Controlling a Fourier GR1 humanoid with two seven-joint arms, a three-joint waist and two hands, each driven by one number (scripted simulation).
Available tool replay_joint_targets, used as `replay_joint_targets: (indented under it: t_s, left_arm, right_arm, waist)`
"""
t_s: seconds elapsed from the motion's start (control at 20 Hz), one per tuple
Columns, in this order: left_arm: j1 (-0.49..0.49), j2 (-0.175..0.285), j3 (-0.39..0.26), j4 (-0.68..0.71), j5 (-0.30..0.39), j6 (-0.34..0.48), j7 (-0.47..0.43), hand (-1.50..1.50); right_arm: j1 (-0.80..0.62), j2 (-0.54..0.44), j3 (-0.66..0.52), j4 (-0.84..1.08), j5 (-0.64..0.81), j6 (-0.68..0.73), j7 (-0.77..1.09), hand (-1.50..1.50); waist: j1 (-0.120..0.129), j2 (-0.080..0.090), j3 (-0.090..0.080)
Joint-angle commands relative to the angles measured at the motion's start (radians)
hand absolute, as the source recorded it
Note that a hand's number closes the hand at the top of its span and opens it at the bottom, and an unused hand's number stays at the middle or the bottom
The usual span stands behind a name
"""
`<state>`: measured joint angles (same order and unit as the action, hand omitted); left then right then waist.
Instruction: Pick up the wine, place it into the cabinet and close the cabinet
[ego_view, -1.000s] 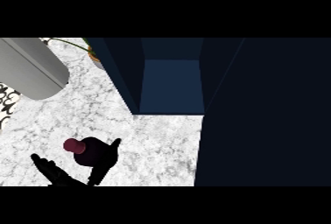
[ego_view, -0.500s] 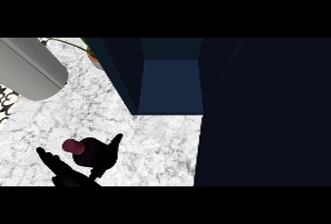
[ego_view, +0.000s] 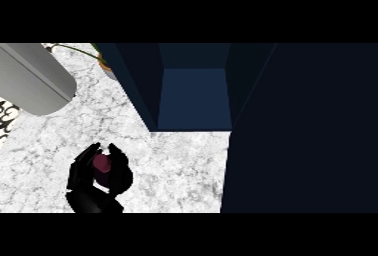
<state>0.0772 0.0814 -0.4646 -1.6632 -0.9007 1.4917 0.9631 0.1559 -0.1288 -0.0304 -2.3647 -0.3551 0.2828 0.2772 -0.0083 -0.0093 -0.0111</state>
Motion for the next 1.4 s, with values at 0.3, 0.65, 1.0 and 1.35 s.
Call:
replay_joint_targets:
  t_s: [0.3, 0.65, 1.0, 1.35]
  left_arm:
    - [-0.086, 0.211, -0.290, -0.016, 0.125, 0.008, 0.002, 1.50]
    - [-0.150, 0.336, -0.520, -0.195, 0.176, 0.008, -0.020, 1.50]
    - [-0.237, 0.400, -0.616, -0.348, 0.205, 0.008, -0.066, 1.50]
    - [-0.285, 0.440, -0.674, -0.443, 0.254, 0.008, -0.091, 1.50]
  right_arm:
    - [-0.043, 0.014, 0.039, -0.019, -0.016, -0.010, 0.011, -1.50]
    - [-0.027, 0.011, 0.045, 0.003, -0.025, 0.009, 0.005, -1.50]
    - [-0.040, 0.015, 0.060, -0.005, -0.026, 0.000, 0.024, -1.50]
    - [-0.044, 0.007, 0.062, -0.030, -0.016, -0.007, 0.039, -1.50]
  waist:
    - [-0.058, 0.011, -0.006]
    - [-0.076, 0.007, -0.009]
    - [-0.055, 0.013, -0.008]
    - [-0.054, 0.018, -0.008]
